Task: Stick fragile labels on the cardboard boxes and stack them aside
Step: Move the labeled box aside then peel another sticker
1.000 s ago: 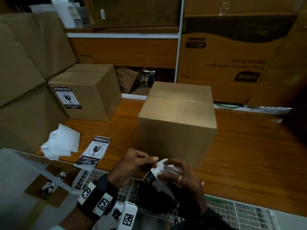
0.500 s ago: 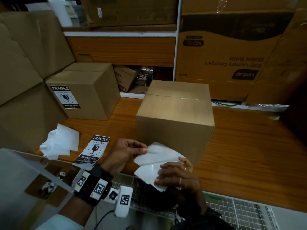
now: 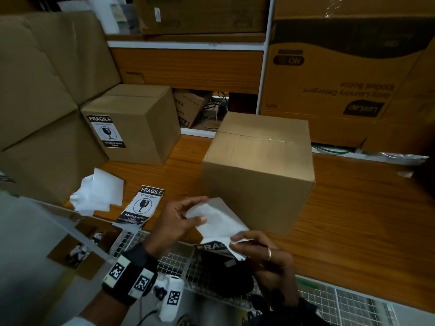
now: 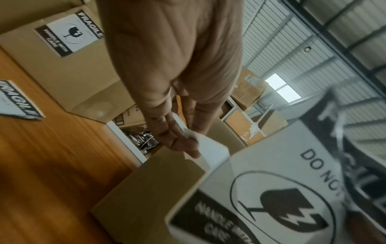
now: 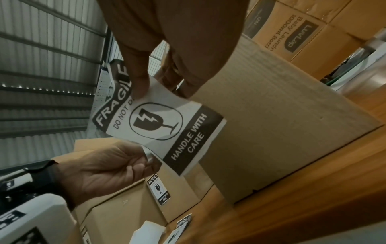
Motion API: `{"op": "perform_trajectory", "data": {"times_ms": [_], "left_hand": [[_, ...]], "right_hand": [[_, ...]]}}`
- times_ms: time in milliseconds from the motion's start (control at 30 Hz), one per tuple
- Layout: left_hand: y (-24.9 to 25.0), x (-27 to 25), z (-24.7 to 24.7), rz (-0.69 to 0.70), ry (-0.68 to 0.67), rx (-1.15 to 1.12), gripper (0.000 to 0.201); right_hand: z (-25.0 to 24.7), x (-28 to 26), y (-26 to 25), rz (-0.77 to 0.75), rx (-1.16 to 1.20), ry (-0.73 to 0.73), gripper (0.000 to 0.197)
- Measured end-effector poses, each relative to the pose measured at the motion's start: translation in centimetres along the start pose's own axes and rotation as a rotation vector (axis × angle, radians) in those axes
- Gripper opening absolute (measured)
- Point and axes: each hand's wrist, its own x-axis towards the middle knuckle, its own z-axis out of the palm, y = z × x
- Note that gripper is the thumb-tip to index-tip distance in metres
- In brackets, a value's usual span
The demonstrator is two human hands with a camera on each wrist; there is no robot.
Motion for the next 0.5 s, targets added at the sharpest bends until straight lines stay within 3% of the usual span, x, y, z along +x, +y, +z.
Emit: {"op": "perform_trajectory", "data": {"times_ms": [167, 300, 400, 500], "left_hand": [[-1.3, 0.8, -2.6, 0.024, 0.236, -0.015, 0.038], [-0.7, 1.3, -6.3, 0.06, 0.285, 0.04, 0.038], [-0.3, 1.9, -8.9, 0.101, 0.31, 0.066, 0.039], [-0.6, 2.8, -12.8, 0.124, 0.342, 0.19, 0.047]], "right_hand": [[0.4, 0.2, -1.2, -0.025, 0.11, -0.002, 0.033], [1.4, 0.9, -2.1, -0.058, 0.157, 0.042, 0.041], [1.7, 1.3, -1.6, -0.023, 0.108, 0.154, 0.051], [3.0, 2.3, -1.7, 0.041, 0.093, 0.284, 0.019]]}}
